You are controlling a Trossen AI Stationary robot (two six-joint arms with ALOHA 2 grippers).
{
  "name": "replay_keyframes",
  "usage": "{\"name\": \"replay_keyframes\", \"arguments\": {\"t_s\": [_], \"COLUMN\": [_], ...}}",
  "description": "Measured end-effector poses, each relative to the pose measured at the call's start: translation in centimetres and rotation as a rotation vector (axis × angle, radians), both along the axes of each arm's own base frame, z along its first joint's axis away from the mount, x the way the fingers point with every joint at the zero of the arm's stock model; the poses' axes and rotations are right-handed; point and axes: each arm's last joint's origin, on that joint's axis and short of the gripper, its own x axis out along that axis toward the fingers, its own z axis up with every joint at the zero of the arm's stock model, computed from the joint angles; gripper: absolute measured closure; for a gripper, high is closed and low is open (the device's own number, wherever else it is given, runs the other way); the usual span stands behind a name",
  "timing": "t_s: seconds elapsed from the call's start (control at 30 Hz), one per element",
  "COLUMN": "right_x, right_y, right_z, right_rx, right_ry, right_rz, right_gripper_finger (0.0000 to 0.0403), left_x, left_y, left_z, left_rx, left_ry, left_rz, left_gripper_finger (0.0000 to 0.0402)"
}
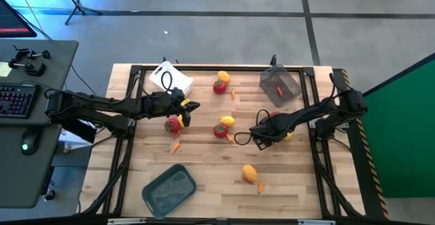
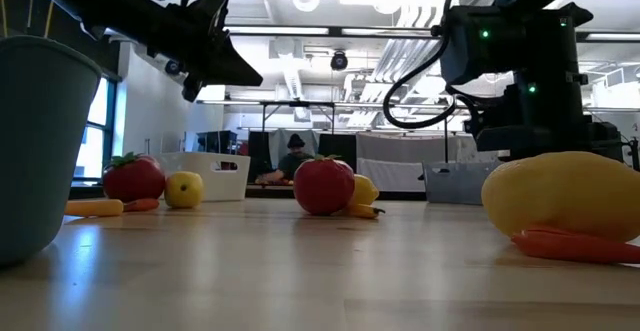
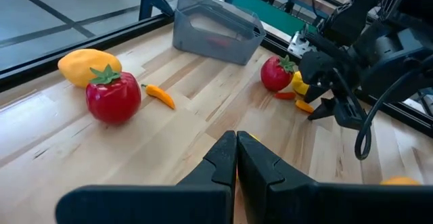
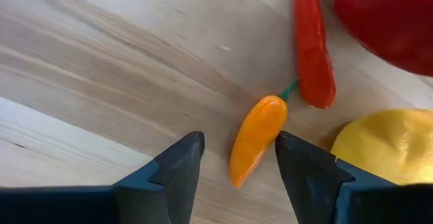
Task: Sort produce into baskets
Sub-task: Put the orange chili pepper into the black transparent bin
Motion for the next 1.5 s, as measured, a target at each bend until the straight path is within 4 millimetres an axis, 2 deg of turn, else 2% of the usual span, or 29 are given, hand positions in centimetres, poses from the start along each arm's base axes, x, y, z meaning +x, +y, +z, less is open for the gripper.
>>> {"name": "replay_keyframes", "arguments": {"t_s": [0.17,0.53,0.77,0.9,1.0,1.1,1.27,1.5], "right_x": [0.1,0.8,4.6,6.3,6.6,5.4,1.5,-3.5], "right_y": [0.0,-0.7,-1.3,-3.6,-6.5,-10.0,-15.0,-19.9], "right_z": [0.1,0.4,4.5,7.4,9.7,10.6,11.0,8.3], "right_rx": [0.005,0.065,0.033,-0.063,-0.112,-0.159,-0.226,-0.234], "right_ry": [-0.017,-0.052,-0.257,-0.346,-0.412,-0.413,-0.372,-0.267], "right_rz": [0.002,0.04,0.174,0.212,0.235,0.23,0.175,0.043], "right_gripper_finger": [0.0235,0.0339,0.0367,0.0368,0.0368,0.0369,0.0369,0.0369], "left_x": [0.0,0.0,0.0,0.0,0.0,0.0,-0.1,-0.1], "left_y": [0.0,-0.1,-0.1,0.0,0.0,0.0,0.2,0.3], "left_z": [0.0,-0.2,-0.1,-0.1,-0.1,-0.1,-0.1,-0.1], "left_rx": [-0.01,-0.047,-0.069,-0.069,-0.069,-0.065,0.001,-0.012], "left_ry": [-0.001,0.006,-0.005,-0.006,-0.007,-0.005,0.013,0.001], "left_rz": [-0.009,-0.027,-0.014,-0.002,0.014,0.021,0.045,0.066], "left_gripper_finger": [0.0401,0.0401,0.0401,0.0401,0.0401,0.0401,0.0401,0.0401]}}
